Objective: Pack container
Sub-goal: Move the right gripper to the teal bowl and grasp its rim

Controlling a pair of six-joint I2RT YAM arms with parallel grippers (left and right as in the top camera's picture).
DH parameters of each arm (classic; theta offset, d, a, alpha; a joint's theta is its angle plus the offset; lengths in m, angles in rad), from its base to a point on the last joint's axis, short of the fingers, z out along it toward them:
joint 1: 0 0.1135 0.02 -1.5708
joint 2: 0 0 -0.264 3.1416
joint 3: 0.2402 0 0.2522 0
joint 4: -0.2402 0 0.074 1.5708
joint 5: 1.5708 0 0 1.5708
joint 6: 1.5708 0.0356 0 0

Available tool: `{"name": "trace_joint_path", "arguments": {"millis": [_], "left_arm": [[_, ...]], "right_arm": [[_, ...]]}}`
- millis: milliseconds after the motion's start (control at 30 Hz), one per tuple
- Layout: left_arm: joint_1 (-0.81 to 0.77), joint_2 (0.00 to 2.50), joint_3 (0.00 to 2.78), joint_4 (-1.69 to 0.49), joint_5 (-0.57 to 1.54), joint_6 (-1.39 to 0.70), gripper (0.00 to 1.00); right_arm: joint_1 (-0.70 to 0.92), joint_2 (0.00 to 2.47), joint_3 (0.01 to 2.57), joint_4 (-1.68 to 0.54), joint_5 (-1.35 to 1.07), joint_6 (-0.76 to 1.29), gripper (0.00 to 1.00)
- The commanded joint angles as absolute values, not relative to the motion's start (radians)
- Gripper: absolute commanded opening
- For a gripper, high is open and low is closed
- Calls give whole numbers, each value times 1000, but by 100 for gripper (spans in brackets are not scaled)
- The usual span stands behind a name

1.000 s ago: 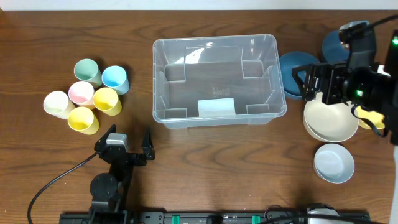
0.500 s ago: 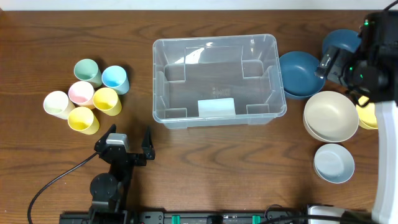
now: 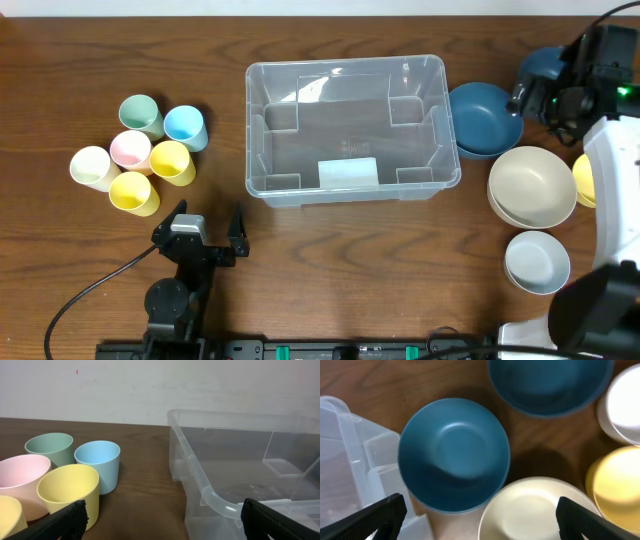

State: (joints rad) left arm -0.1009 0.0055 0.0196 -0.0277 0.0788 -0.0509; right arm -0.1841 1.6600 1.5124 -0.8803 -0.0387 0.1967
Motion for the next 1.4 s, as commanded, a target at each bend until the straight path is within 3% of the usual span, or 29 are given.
{"name": "trace_joint_path", "arguments": {"millis": [0,433,633,933,1100,1367], "left_arm": [[-97,4,4,-64,94,-45,98],[-97,4,4,-64,94,-45,98],[-97,4,4,-64,94,-45,98],[-97,4,4,-64,94,-45,98],[-97,4,4,-64,94,-45,98],[-97,4,4,-64,94,-45,98]], "right_arm": [[-196,1723,1482,-831,-80,89,96],[-217,1933,1481,-720,-79,65,87],[-242,1980,1481,-681,-79,65,74],[-255,2045,1481,-649,-80,66,67],[-256,2048,1481,-635,-80,66,56],[-256,2048,1481,-624,-79,75,22]]}}
